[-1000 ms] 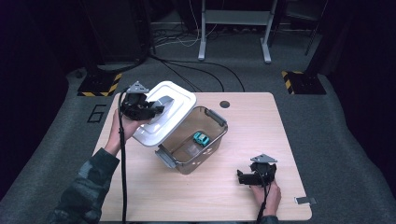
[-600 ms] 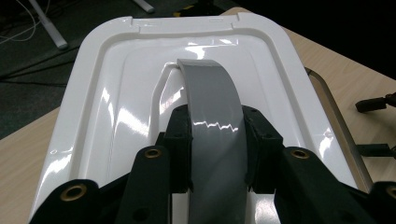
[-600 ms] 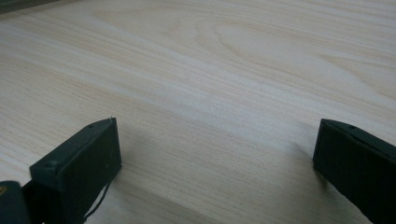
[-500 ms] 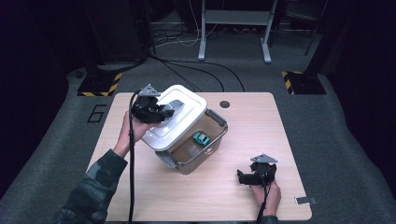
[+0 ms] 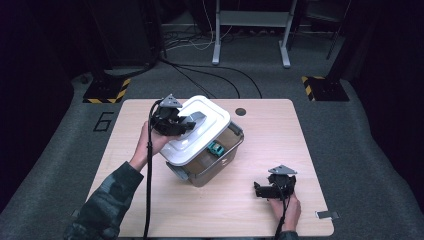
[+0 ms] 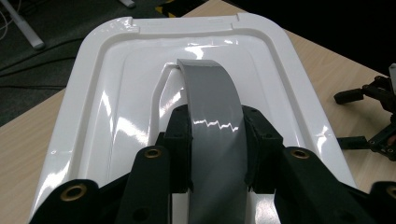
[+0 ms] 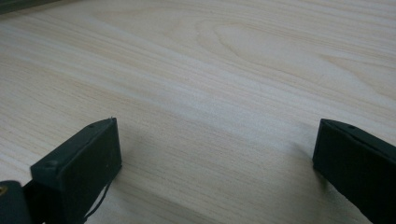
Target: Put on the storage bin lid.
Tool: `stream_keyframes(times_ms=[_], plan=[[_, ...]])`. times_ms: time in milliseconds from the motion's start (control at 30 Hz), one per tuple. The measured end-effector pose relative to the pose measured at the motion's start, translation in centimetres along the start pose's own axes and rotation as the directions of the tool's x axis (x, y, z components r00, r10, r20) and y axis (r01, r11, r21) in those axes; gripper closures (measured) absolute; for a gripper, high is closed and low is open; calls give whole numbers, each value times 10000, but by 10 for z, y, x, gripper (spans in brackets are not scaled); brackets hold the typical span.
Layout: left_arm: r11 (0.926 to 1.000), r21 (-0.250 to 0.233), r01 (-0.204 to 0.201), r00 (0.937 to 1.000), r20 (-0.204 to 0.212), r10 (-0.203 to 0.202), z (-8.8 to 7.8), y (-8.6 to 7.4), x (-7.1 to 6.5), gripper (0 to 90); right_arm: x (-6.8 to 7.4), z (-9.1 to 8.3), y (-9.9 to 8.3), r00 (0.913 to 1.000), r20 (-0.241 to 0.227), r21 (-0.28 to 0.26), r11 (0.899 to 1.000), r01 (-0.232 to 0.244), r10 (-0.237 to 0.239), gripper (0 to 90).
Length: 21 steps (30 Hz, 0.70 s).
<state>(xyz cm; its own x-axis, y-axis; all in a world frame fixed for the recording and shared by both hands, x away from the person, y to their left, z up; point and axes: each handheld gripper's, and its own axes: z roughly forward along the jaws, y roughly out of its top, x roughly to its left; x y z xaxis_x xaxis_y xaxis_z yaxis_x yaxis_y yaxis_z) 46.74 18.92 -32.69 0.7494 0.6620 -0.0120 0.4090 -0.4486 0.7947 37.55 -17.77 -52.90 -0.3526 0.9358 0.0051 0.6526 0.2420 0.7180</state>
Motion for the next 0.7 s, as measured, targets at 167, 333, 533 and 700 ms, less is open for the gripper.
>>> stream_keyframes(times_ms=[167,333,533,700], plan=[[9999,84,-70,9999,80,70,4,0,-5,669,0,0,0,10000,-2,3,10000,1,-1,4],[9999,132,-97,9998,193,94,8,1,-8,669,0,0,0,10000,34,-16,10000,-47,47,4],[9996,262,-69,9996,286,61,16,1,-14,668,0,0,0,10000,25,-10,10000,-36,36,4],[9989,462,-100,9993,370,83,25,-1,-19,668,0,0,0,10000,-6,5,10000,-1,1,5]])
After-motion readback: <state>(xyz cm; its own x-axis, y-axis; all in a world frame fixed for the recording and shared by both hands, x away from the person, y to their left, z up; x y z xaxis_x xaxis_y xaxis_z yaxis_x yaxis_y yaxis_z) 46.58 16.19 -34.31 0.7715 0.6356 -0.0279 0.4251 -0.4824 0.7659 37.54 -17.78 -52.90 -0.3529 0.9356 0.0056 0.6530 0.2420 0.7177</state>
